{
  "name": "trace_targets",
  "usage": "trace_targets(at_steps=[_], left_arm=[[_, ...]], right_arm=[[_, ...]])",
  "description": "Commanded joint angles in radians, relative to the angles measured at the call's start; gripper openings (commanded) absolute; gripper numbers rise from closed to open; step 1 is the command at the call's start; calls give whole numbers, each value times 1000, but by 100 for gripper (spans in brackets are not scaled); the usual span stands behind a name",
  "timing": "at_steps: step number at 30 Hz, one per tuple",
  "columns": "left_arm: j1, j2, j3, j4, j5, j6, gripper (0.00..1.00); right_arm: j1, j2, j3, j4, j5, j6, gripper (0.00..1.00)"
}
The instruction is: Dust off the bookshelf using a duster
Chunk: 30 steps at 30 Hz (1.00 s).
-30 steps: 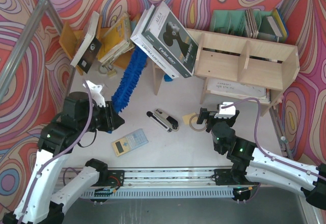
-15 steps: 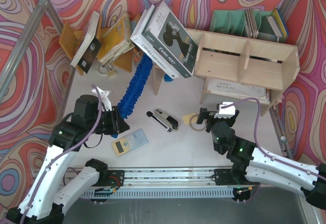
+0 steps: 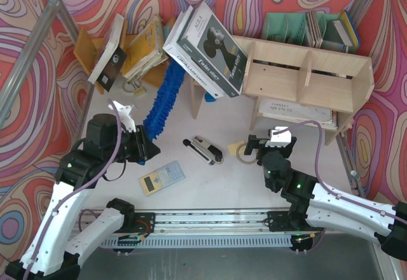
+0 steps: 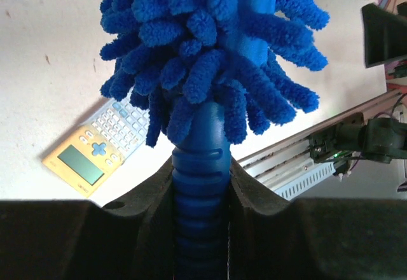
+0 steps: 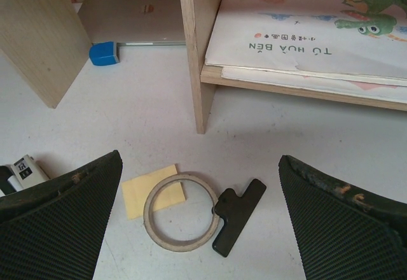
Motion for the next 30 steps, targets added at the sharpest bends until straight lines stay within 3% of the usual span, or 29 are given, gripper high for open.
trace_targets(at_steps=[1, 14, 30], left_arm=[[-5, -18, 58, 55, -21, 43, 0], [-4, 10, -49, 118, 99, 10, 0], [-5, 72, -193, 189, 49, -38, 0]], right_arm=[[-6, -8, 26, 20, 11, -2, 99], [-9, -39, 25, 3, 13, 10, 99], [-9, -105, 2, 6, 38, 27, 99]])
